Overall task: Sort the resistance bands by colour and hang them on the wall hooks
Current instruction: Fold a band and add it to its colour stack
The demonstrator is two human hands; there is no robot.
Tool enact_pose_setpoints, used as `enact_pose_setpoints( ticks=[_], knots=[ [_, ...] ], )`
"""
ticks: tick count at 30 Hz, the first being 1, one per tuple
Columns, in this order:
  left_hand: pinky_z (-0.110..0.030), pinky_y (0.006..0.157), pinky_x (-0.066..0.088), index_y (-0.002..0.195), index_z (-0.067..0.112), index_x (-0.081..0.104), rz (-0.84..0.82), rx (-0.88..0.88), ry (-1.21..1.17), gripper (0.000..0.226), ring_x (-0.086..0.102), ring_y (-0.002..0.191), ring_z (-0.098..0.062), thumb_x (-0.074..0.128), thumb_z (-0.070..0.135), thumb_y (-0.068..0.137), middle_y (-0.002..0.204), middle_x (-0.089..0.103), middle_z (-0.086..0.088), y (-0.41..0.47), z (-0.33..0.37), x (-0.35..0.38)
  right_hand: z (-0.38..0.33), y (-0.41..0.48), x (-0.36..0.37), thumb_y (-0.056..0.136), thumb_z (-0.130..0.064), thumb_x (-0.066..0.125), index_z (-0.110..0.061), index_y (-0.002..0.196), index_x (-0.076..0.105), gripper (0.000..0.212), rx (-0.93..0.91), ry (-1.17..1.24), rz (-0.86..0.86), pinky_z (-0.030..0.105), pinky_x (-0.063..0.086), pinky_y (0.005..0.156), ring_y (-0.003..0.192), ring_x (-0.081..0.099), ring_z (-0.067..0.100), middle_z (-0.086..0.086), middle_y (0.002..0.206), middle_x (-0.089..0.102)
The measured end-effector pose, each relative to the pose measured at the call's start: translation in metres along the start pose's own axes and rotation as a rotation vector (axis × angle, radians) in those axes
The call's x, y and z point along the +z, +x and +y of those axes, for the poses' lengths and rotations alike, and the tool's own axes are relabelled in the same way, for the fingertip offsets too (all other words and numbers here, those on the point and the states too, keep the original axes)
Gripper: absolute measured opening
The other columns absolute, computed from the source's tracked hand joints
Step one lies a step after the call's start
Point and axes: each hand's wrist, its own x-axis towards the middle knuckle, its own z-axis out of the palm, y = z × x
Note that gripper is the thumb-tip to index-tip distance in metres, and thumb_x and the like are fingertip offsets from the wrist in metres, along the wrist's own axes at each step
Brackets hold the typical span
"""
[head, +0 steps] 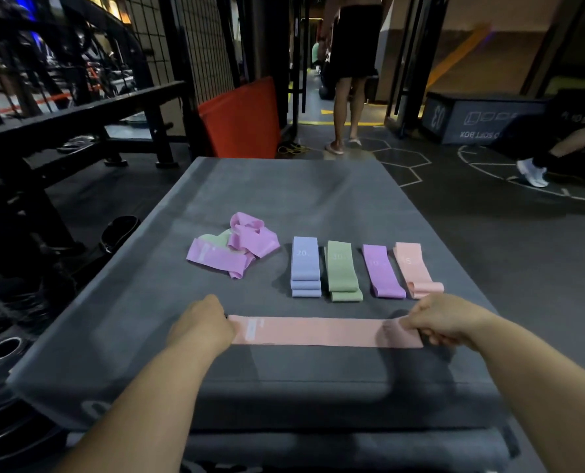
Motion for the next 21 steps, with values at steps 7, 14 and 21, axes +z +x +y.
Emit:
enact_pose_setpoints(
  ticks=[7, 14, 21],
  knots=[
    [-0.024, 0.055, 0.04, 0.087, 0.015, 0.062, -0.063, -0.008, -0.009, 0.011, 0.056, 0.068, -0.02, 0.061, 0.017, 0.076, 0.075, 0.058, 0.0, 0.001, 0.0038, -0.0047, -0.0009, -0.0014, 0.0036, 0.079, -0.019, 0.064, -0.012, 0.056, 0.054, 0.026, 0.015, -0.049, 0.016, 0.019, 0.03, 0.041, 0.041, 0.039, 0.018, 0.004, 0.045, 0.054],
    [-0.023, 0.054, 0.044, 0.076, 0.013, 0.058, -0.088, -0.004, -0.217, 0.006, 0.054, 0.055, -0.024, 0.053, 0.011, 0.079, 0.063, 0.06, -0.005, -0.0001, 0.004, -0.0006, 0.0014, 0.0013, 0.0048, 0.08, -0.011, 0.059, -0.011, 0.059, 0.056, 0.021, 0.011, 0.005, 0.023, 0.019, 0.03, 0.042, 0.04, 0.051, 0.016, 0.006, 0.048, 0.056],
    [-0.026, 0.053, 0.05, 0.081, 0.009, 0.055, -0.178, -0.077, -0.63, 0.02, 0.061, 0.056, -0.024, 0.041, 0.013, 0.095, 0.07, 0.068, -0.012, -0.0011, 0.0086, -0.002, 0.0002, -0.0012, 0.0048, 0.093, -0.005, 0.046, -0.003, 0.095, 0.059, 0.013, 0.059, 0.332, 0.024, 0.016, 0.035, 0.038, 0.045, 0.058, 0.018, 0.016, 0.075, 0.07]
  ],
)
